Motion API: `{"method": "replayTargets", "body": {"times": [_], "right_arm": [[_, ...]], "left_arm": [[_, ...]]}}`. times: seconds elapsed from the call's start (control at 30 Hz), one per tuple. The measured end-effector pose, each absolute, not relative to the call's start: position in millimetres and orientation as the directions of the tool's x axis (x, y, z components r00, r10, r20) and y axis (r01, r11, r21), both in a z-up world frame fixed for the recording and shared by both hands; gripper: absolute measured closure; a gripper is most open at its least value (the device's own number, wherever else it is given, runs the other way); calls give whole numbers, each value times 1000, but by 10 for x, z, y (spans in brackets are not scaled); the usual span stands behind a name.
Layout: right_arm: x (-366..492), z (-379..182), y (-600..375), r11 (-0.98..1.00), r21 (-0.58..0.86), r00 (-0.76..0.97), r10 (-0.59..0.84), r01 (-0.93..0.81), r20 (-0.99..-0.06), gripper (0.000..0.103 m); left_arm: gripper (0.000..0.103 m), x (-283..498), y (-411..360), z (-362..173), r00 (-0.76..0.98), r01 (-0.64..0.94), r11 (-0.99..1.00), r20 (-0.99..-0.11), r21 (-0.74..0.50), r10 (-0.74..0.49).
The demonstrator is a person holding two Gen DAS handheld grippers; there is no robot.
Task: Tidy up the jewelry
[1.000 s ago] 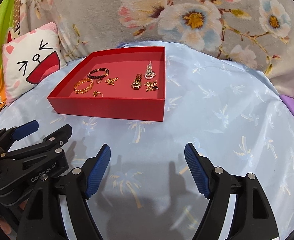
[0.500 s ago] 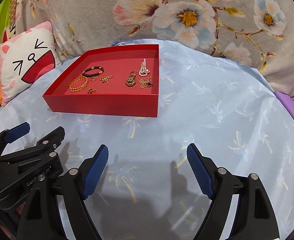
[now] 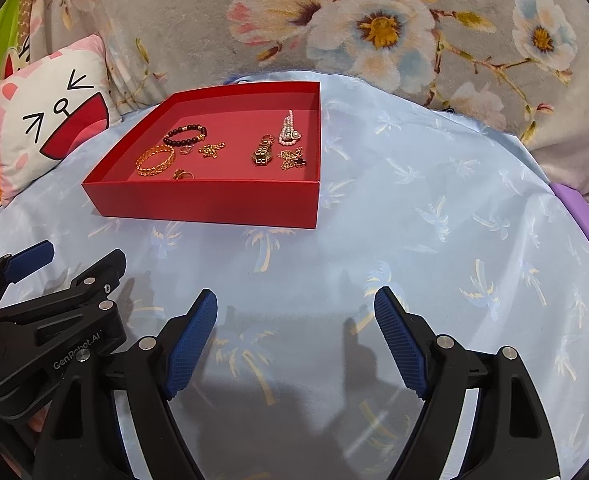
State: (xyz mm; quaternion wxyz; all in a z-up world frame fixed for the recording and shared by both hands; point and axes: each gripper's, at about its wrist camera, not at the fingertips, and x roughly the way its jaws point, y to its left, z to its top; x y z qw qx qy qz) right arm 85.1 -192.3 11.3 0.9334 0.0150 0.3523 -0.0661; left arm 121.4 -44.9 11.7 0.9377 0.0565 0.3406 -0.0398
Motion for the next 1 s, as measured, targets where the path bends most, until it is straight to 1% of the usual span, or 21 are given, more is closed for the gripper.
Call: {"method": "replayTargets", "body": {"times": [0.67, 1.0], "right_arm": [[851, 121, -1923, 990, -26, 744, -121, 138, -657, 24], [842, 138, -1925, 990, -33, 748, -127, 139, -651, 24]], "left_arm": [[23, 1198, -451, 112, 775, 100, 990, -631, 96, -17], [23, 1154, -472, 159, 795, 72, 989, -606, 129, 21]]}}
